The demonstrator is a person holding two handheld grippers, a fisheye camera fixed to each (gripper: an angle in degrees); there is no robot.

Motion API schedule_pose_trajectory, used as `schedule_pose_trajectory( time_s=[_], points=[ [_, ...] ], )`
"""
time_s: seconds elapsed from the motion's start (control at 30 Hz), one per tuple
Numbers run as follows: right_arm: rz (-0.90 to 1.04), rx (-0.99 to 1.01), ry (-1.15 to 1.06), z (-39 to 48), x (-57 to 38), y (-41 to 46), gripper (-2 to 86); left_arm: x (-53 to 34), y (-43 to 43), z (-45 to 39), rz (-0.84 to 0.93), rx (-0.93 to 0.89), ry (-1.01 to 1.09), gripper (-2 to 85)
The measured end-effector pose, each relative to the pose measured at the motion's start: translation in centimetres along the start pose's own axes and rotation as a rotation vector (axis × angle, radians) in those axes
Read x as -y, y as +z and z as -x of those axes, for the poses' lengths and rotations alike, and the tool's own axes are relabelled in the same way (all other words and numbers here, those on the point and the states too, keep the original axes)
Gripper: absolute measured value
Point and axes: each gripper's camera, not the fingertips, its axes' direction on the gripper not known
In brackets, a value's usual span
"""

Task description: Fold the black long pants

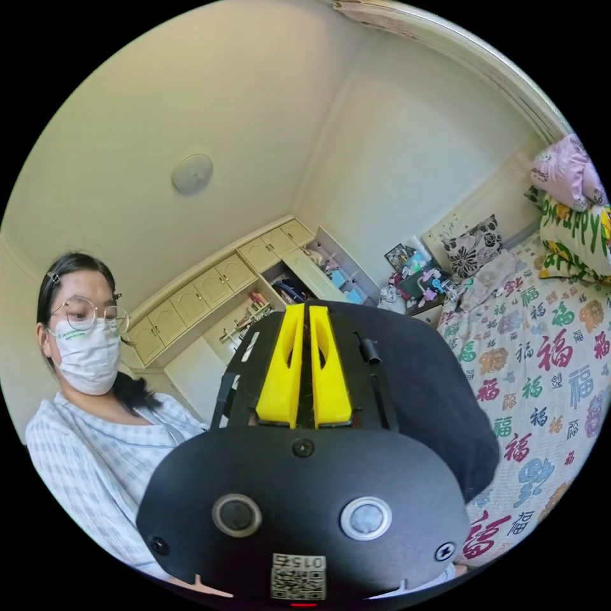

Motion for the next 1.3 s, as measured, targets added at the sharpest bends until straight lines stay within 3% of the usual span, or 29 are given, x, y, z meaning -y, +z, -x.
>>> schedule_pose_trajectory(
  time_s=[0.13, 0.23, 0.3, 0.47, 0.6, 0.77, 0.9, 1.07, 1.17, 1.23, 1.3],
  points=[
    [0.052, -0.023, -0.019, 0.6, -1.8, 3.9, 0.5, -0.9, 0.5, -2.5, -0.055, -0.236, 0.023, 22.4],
    [0.043, -0.056, -0.049, 0.8, -3.0, 5.1, 0.7, -0.9, 0.7, -4.3, -0.046, -0.246, 0.024, 8.7],
    [0.028, -0.087, -0.068, 0.6, -3.7, 5.2, 1.0, -0.7, -0.3, -6.2, -0.047, -0.265, 0.048, 4.2],
    [0.062, -0.263, -0.06, -1.4, -5.7, 5.0, 3.0, 0.5, -3.5, -12.7, -0.11, -0.312, 0.181, 2.8],
    [0.116, -0.271, -0.054, -4.4, -9.4, 6.2, 5.4, 0.6, -3.6, -17.9, -0.064, -0.224, 0.244, 2.6],
    [0.133, -0.335, 0.097, -9.8, -15.7, 6.6, 7.4, 0.3, -4.3, -20.8, -0.118, -0.343, 0.214, 2.6],
    [0.202, -0.236, 0.311, -15.9, -20.8, 8.8, 11.2, 0.3, -5.8, -24.0, -0.132, -0.361, 0.236, 2.8],
    [0.115, -0.057, 0.419, -21.6, -21.8, 12.1, 16.4, -0.1, -7.7, -26.6, -0.179, -0.419, 0.243, 3.3],
    [0.006, 0.071, 0.311, -21.6, -19.9, 13.3, 12.6, -0.4, -9.0, -26.9, -0.21, -0.386, 0.23, 3.6],
    [-0.028, 0.06, 0.233, -20.9, -18.5, 13.7, 4.8, -0.7, -10.0, -26.2, -0.231, -0.323, 0.165, 3.8],
    [-0.028, 0.037, 0.195, -20.6, -18.1, 13.8, 2.4, -1.6, -11.4, -24.6, -0.278, -0.286, 0.086, 4.0]
  ],
)
